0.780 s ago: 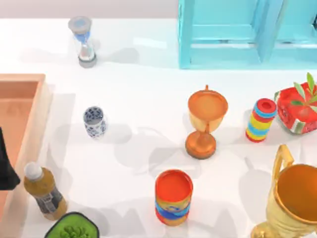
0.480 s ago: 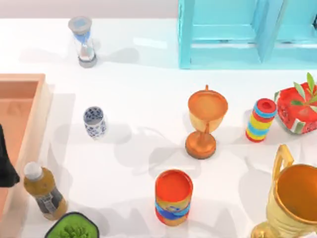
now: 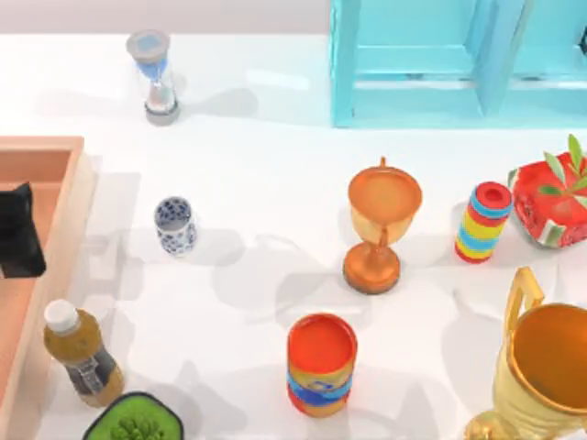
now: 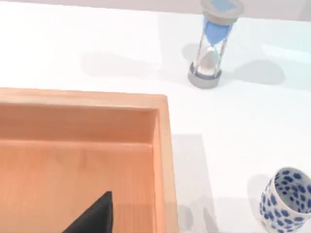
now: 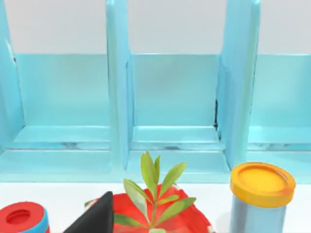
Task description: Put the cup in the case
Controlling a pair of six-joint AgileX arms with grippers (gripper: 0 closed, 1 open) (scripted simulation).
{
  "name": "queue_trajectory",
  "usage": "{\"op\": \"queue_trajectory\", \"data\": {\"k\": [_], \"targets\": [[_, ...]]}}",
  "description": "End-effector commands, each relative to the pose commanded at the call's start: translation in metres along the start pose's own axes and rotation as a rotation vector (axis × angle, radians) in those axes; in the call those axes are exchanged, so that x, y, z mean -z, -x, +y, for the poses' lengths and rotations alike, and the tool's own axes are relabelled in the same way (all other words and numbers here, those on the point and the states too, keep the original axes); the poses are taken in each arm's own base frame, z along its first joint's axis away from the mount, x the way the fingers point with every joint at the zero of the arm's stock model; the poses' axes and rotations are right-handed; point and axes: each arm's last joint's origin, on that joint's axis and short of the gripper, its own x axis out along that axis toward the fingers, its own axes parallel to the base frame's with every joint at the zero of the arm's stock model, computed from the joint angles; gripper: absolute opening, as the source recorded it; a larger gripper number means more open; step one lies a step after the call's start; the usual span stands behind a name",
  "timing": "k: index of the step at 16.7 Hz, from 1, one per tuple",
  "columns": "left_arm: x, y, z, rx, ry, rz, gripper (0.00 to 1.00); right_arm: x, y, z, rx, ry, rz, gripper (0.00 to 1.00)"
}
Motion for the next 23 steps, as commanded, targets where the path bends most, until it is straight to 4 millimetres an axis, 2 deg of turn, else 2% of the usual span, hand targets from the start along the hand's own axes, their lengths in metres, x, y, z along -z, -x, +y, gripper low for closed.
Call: {"op": "queue_trajectory", "data": {"k": [4,7,9,12,15,17,20,23], "targets": [[-0.057,-0.034,-0.020,0.019,0.030,0.285,1.00,0.000,0.000,0.000,0.000,0.000,0.000,1.00],[-0.089,-0.076,-0.041,0.015,0.039,0.506,1.00,0.000,0.000,0.000,0.000,0.000,0.000,1.00],[-0.102,-0.109,-0.057,0.002,0.037,0.647,1.00,0.000,0.000,0.000,0.000,0.000,0.000,1.00],[-0.107,-0.158,-0.083,-0.028,0.026,0.835,1.00,0.000,0.000,0.000,0.000,0.000,0.000,1.00],[-0.100,-0.200,-0.106,-0.063,0.008,0.985,1.00,0.000,0.000,0.000,0.000,0.000,0.000,1.00],[-0.093,-0.220,-0.119,-0.085,-0.004,1.059,1.00,0.000,0.000,0.000,0.000,0.000,0.000,1.00],[-0.084,-0.238,-0.130,-0.108,-0.017,1.125,1.00,0.000,0.000,0.000,0.000,0.000,0.000,1.00],[-0.082,-0.240,-0.132,-0.111,-0.019,1.135,1.00,0.000,0.000,0.000,0.000,0.000,0.000,1.00]]}}
